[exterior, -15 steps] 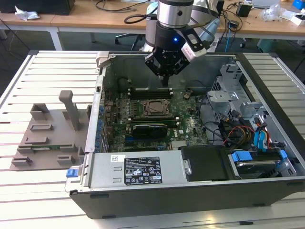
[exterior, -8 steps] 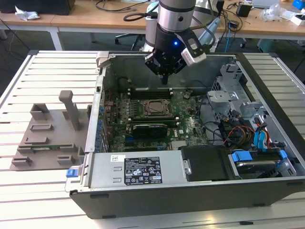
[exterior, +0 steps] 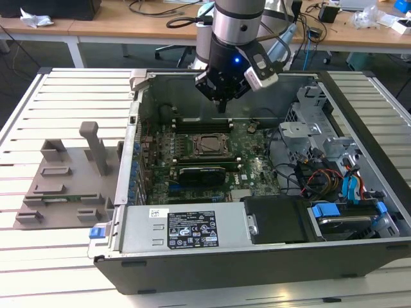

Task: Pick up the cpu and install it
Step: 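Install the second cpu locking lever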

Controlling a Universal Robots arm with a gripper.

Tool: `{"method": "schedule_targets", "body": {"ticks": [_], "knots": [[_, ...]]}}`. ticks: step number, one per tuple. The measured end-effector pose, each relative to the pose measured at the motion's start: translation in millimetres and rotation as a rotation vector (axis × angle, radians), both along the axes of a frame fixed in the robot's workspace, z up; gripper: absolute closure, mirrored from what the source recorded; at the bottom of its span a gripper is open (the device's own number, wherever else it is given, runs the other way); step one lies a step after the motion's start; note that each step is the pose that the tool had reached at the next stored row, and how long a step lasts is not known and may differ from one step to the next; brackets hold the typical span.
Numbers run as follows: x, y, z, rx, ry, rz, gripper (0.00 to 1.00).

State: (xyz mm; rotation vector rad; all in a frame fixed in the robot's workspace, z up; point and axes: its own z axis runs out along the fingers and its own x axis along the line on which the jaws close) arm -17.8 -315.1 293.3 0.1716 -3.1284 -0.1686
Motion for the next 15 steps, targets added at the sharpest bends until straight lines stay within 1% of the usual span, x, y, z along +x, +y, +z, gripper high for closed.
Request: {"method": "schedule_targets", "body": {"ticks": [4, 10, 12, 15], "knots": [[0.0, -1.2, -0.1, 0.009, 0.0, 0.0, 0.89], [-0.2, -1.9, -2.2, 0.0116, 0.0, 0.0, 0.89], [-0.3, -2.2, -3.3, 0.0157, -0.0001, 0.0, 0.89], [-0.4, -2.6, -4.1, 0.0194, 0.0, 0.0, 0.89]]}}
